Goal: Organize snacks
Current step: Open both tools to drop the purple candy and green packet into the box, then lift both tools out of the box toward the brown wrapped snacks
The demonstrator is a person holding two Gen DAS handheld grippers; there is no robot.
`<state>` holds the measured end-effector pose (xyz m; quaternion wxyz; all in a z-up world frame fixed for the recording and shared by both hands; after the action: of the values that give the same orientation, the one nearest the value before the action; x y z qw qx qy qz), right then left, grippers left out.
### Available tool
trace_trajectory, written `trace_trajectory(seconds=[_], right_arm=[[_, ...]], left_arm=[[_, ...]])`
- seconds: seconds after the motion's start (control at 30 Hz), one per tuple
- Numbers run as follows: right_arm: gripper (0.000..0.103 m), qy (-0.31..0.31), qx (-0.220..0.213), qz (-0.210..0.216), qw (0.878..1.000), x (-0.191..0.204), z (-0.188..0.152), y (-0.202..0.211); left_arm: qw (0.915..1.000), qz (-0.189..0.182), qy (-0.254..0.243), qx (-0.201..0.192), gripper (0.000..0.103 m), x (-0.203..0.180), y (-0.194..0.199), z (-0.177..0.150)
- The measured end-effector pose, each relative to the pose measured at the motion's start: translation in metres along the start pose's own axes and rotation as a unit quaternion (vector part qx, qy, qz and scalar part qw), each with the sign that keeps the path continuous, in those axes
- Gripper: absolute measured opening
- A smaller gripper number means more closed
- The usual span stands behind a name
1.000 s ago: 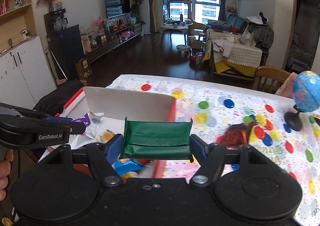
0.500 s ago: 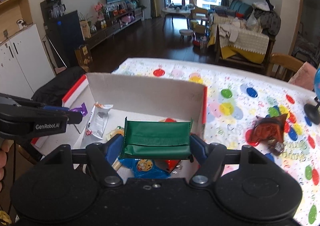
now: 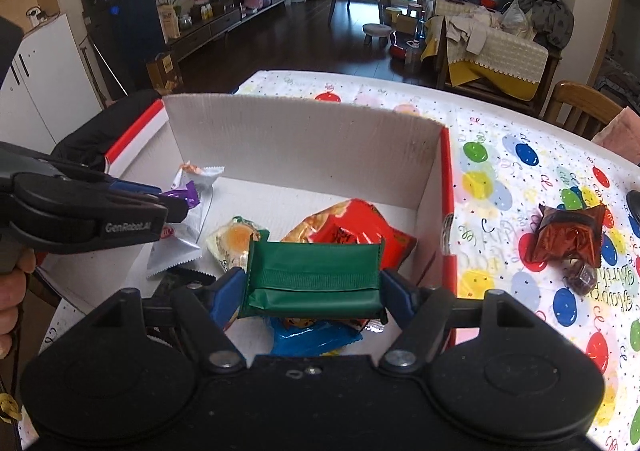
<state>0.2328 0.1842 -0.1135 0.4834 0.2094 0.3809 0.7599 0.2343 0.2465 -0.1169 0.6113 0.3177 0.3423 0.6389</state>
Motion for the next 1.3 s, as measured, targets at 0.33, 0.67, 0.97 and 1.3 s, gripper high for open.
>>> trace_trajectory(seconds=[0.33, 0.67, 0.97, 1.3], right_arm=[[0.078, 0.002, 0.015, -0.008, 1.0, 0.0, -0.006, -0.009], [0.081, -0.002, 0.004, -0.001, 1.0, 0.001, -0.011, 0.002], [0.089, -0.017, -0.026, 0.007, 0.999, 0.0, -0.013, 0.026], [0.093, -0.047, -0.076, 0.007, 0.996, -0.007, -0.022, 0.067]], left_arm=[[0.9999, 0.009, -0.002, 0.011, 0.021, -0.003, -0.009, -0.006], [0.9997, 0.009, 0.017, 0.012, 0.025, 0.0, 0.001, -0.012], [0.9995, -0.01, 0.029, -0.007, 0.056, 0.001, 0.026, -0.02], [0.9983, -0.034, 0.039, -0.027, 0.072, -0.003, 0.065, -0.023]])
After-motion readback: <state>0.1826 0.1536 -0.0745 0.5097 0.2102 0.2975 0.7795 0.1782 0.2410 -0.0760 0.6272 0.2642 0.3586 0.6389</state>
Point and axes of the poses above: each gripper's, at about its wrist camera, not at the fingertips, and y roughly against the way its jaws point, x to its left, z to its top, the point moved 1 cm from there along -y, roughly the way its jaws point, and after that the axes turned 6 degrees about y, right-handed, at the moved point
